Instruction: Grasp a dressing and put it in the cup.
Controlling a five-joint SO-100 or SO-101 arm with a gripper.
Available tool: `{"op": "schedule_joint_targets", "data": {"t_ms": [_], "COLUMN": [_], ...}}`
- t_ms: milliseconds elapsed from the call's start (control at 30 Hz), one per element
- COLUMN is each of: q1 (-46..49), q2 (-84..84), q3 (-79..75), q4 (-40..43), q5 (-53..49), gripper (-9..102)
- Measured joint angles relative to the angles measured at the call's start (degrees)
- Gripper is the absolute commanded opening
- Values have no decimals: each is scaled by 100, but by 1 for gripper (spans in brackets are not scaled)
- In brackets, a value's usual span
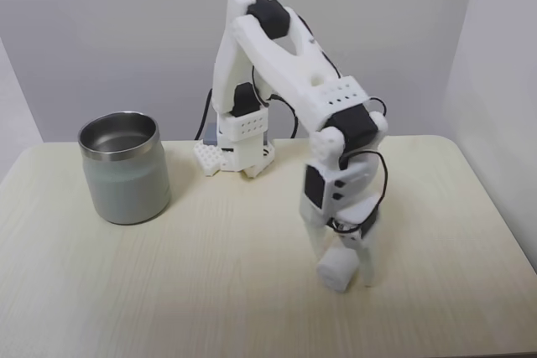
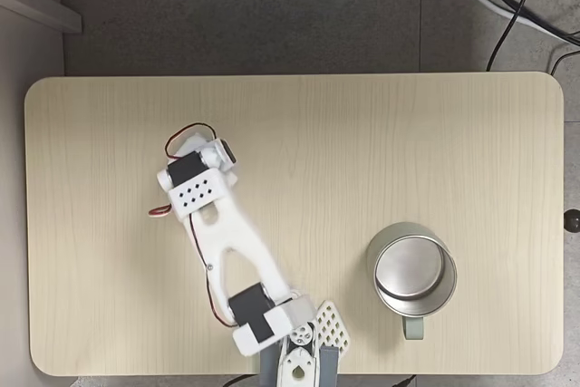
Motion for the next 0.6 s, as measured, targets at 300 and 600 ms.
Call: {"op": "schedule_joint_targets", "data": {"t_ms": [300, 600], "q1": [-167, -167], "q2": [44, -97], "q3": [105, 97], "q4": [-9, 149], "q5": [26, 211], "gripper": [0, 0]}}
